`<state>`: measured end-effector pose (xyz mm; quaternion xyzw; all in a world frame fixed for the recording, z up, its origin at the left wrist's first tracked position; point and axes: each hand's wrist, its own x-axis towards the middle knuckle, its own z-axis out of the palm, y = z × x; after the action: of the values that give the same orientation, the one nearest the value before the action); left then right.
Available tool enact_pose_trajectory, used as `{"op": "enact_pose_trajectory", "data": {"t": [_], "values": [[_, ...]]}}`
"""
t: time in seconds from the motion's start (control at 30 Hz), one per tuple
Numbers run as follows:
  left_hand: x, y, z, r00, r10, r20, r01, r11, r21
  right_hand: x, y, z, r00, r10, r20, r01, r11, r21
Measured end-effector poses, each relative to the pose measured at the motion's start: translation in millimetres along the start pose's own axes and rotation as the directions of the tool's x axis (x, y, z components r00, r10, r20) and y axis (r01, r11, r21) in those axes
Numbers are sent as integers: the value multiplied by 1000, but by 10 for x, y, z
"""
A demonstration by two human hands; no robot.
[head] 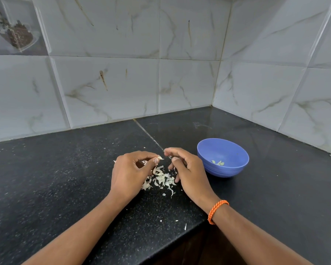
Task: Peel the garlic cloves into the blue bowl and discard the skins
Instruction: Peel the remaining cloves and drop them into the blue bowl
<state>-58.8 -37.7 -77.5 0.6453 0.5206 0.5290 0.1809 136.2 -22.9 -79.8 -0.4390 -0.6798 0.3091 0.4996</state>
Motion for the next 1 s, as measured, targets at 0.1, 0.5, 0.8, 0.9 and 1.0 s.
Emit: {"op": "enact_pose_trajectory", "data": {"t": [0.1, 0.5, 0.8, 0.9, 1.0], "values": [[6, -28, -4, 1000, 14, -28, -11, 997, 80, 4, 9, 5, 999, -32, -14, 31, 999, -11], [0, 12, 20, 1000, 8, 0, -8, 997, 80, 29, 1, 18, 991, -131, 22, 132, 988, -79], [-8, -28, 42, 998, 8, 56, -11, 999, 49, 29, -9, 24, 988, -157, -4, 156, 986, -66], [-12, -16, 57, 998, 33, 58, -37, 996, 77, 27, 4, 17, 983, -178, -39, 175, 982, -77], [-25, 44, 57, 997, 68, 40, -73, 989, 127, 31, 19, 9, 978, -199, -59, 193, 977, -92]]}}
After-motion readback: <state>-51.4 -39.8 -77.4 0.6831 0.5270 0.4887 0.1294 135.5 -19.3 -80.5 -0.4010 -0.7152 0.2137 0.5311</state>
